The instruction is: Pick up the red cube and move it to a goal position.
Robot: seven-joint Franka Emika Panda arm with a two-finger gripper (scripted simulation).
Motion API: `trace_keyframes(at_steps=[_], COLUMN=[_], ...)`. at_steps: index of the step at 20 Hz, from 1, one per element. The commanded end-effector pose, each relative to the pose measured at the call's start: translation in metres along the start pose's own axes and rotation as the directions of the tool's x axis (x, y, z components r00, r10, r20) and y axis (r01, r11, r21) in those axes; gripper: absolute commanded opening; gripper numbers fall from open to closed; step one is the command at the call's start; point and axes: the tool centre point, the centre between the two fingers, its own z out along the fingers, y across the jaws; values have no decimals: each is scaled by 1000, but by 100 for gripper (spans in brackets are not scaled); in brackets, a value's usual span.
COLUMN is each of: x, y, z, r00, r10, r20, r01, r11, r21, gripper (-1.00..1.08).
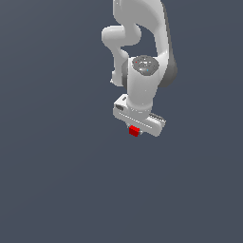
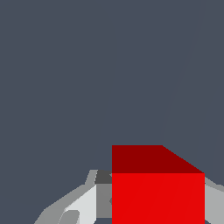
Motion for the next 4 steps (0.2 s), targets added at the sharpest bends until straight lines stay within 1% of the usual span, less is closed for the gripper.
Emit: trace_keyframes(at_steps=[1,4], x=[1,2], y=[-4,-6], z=[-4,-6], r00=[1000,1000], r10=[1,1], r20=[0,1], r01=[-1,-1], r11=[1000,1000], r21=[0,0], gripper=[-100,-100])
